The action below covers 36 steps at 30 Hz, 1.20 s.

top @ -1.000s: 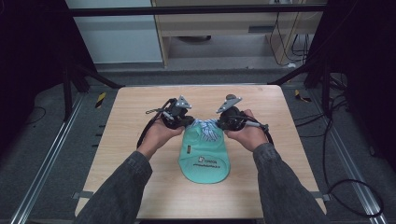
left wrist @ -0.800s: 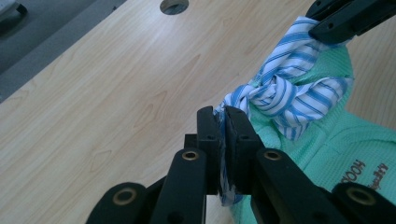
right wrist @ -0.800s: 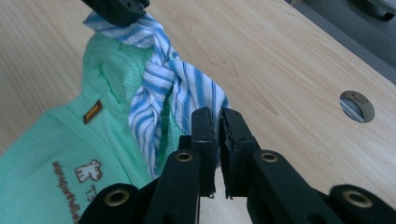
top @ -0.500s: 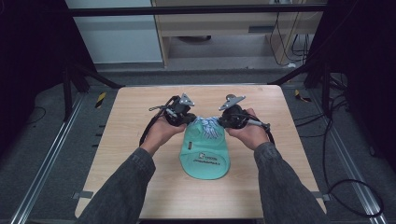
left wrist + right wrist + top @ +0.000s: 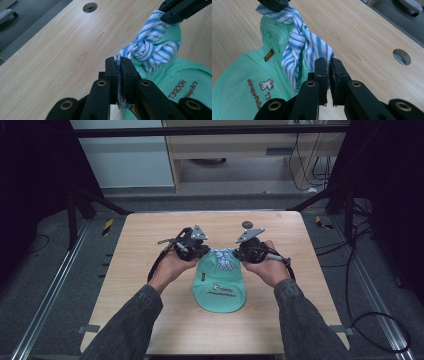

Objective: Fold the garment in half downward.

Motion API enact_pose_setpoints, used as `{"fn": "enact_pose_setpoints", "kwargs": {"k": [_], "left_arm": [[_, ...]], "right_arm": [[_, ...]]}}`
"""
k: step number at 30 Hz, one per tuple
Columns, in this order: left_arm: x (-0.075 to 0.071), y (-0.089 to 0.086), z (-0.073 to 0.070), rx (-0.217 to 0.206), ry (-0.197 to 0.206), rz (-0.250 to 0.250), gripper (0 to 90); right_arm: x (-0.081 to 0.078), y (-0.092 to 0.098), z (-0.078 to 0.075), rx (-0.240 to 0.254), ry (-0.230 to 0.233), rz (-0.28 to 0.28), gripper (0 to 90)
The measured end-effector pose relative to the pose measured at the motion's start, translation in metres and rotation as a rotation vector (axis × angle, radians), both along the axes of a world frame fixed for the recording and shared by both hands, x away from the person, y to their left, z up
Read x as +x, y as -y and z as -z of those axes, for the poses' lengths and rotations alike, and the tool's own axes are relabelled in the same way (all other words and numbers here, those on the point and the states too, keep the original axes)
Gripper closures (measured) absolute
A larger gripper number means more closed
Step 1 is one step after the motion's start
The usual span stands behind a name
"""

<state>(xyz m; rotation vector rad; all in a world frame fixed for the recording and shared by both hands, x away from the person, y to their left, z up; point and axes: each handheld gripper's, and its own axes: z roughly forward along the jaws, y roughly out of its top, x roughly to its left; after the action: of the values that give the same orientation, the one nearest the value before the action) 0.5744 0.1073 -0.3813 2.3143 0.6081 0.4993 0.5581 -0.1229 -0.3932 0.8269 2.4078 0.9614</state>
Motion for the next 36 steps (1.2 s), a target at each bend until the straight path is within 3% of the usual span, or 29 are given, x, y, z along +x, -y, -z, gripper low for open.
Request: {"fn": "enact_pose_setpoints", "kwargs": {"k": [19,24,34,36], "left_arm": [[-0.025,-0.007,0.015,-0.049,0.018,0.017,85.3],[-0.034,-0.005,0.021,-0.031,0.023,0.03,85.3],[-0.046,-0.007,0.029,-0.037,0.021,0.048,85.3],[-0.05,-0.008,0.03,-0.026,0.037,0.053,85.3]], "right_arm": [[-0.03,0.003,0.008,0.007,0.04,-0.044,84.4],[-0.037,0.003,0.014,-0.006,0.042,-0.053,84.4],[-0.046,0.003,0.019,-0.019,0.04,-0.077,84.3],[-0.051,0.003,0.022,-0.022,0.04,-0.087,84.3]]}}
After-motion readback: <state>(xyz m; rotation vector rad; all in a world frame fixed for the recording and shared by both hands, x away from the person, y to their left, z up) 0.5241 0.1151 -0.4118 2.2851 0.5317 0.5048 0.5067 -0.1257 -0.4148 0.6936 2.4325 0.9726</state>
